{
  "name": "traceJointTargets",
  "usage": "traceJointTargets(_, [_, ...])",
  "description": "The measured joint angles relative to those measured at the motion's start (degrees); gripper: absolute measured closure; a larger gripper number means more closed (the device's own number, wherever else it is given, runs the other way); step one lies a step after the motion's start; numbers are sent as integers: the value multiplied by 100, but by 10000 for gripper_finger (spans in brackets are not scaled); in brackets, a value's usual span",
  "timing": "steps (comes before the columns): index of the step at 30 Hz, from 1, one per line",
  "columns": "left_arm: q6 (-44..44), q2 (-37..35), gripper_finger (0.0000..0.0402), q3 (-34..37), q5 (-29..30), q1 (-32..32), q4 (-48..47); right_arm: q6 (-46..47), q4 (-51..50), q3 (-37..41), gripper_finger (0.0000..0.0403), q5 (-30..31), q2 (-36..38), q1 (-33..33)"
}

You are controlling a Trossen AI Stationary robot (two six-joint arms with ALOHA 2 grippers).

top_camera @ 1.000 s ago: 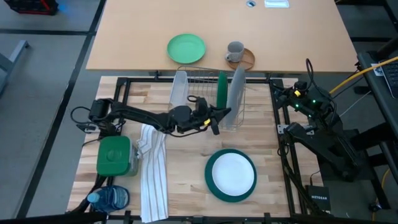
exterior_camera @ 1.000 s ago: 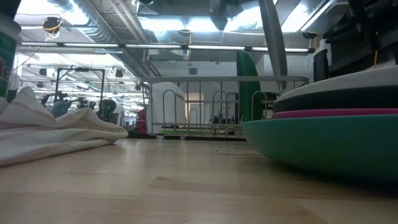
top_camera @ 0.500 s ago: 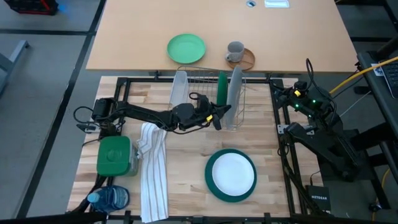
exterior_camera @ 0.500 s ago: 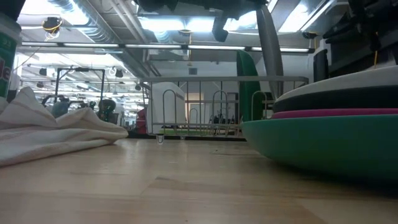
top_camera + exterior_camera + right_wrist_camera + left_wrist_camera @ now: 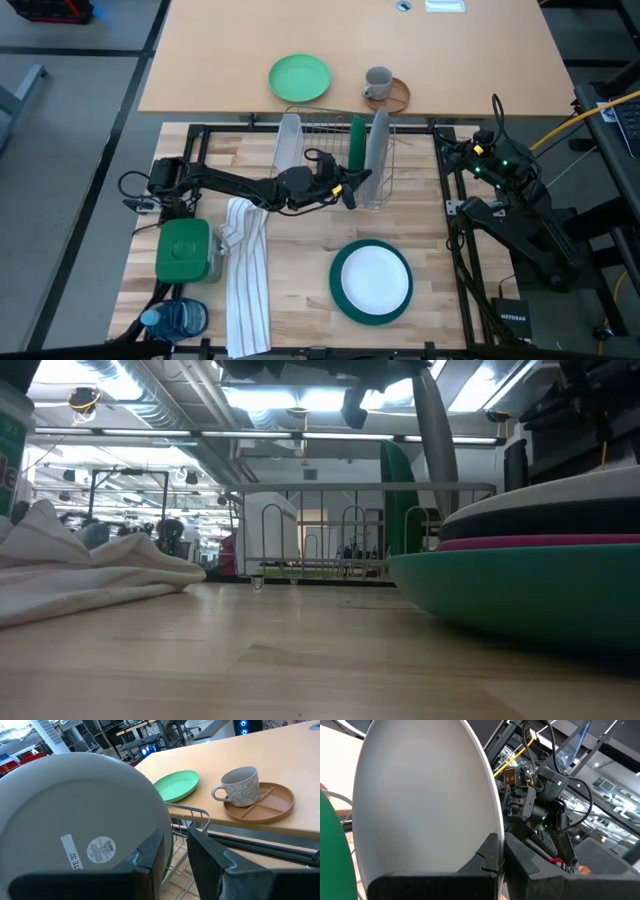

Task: Sort dishes
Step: Put the gray plate in the dish rack

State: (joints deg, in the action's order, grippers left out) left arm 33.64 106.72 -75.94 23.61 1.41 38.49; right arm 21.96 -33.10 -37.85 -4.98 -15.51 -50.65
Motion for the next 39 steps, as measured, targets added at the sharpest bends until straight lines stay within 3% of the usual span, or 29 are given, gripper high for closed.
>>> traceJointTargets(39, [241,256,400,-2,103,-183,-298,2,-2,0,314,5,-2,0])
